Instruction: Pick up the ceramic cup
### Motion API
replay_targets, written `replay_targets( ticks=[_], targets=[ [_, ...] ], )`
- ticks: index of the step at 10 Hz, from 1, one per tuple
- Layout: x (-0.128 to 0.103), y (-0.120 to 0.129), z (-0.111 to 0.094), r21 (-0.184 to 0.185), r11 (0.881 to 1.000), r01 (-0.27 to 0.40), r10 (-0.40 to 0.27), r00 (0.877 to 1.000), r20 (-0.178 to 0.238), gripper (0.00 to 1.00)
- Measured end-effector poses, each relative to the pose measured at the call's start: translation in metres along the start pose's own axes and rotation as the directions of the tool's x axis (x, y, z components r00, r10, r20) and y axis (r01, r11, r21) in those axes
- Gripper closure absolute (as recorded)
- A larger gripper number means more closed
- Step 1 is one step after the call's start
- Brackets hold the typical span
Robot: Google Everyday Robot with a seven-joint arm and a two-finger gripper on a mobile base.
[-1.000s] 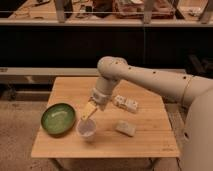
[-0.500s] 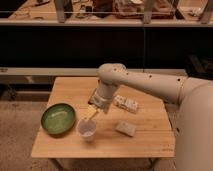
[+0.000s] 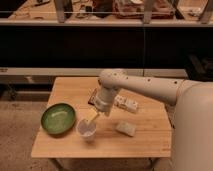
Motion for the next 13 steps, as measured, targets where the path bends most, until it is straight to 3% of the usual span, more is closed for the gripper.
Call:
replay_targets(
  ticks=[3,5,7,8,9,13],
  targets=[
    [-0.003,0.002,0.02,-0.024,0.999,0.022,-0.021,1.0,0.021,0.5],
    [-0.006,0.001,0.037,-0.066,0.997,0.027,-0.024,0.999,0.046,0.72],
    [-0.006,-0.004,0.046,-0.076,0.997,0.024,-0.02,0.998,0.055,0.9],
    [-0.003,-0.018,0.042,-0.049,0.999,0.019,-0.017,0.999,0.042,0.99],
    [0.002,-0.031,0.031,-0.03,0.999,0.023,-0.022,0.999,0.024,1.0],
    [0.014,-0.093,-0.05,0.02,0.997,0.08,-0.079,0.996,-0.037,1.0]
  ],
)
